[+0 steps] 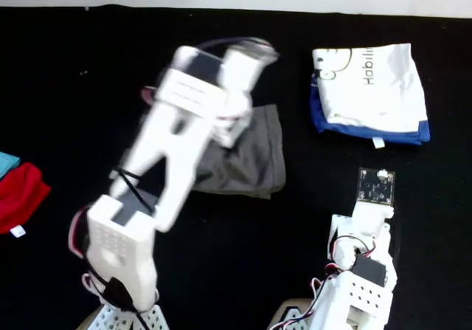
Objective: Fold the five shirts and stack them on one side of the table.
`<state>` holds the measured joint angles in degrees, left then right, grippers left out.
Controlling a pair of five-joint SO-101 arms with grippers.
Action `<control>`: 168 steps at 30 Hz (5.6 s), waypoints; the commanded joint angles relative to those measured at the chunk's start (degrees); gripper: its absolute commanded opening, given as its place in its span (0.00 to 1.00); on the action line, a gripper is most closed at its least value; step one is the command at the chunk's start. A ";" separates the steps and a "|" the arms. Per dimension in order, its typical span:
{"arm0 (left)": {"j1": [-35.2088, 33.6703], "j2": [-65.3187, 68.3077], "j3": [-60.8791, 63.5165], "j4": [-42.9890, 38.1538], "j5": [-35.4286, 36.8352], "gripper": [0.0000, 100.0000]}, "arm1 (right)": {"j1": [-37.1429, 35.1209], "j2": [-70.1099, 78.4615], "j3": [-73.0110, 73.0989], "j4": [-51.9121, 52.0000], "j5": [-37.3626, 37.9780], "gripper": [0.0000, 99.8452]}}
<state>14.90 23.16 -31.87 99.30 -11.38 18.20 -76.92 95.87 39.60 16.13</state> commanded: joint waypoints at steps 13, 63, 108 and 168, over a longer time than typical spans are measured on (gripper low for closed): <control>-11.12 -3.38 30.46 -19.60 -3.78 0.17 | 0.66 -0.84 5.32 0.13 0.18 0.01; -38.29 -40.57 86.81 -54.33 -8.00 0.17 | -39.60 74.15 -93.76 42.33 -20.75 0.25; -40.48 -39.43 90.51 -60.48 -3.78 0.17 | -30.99 133.85 -170.95 61.58 -16.70 0.01; -40.48 -39.34 90.51 -60.84 -3.78 0.17 | 0.04 129.27 -180.79 53.49 1.23 0.27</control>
<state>-24.57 -16.75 58.59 40.75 -15.69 19.52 54.24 -80.40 89.98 16.66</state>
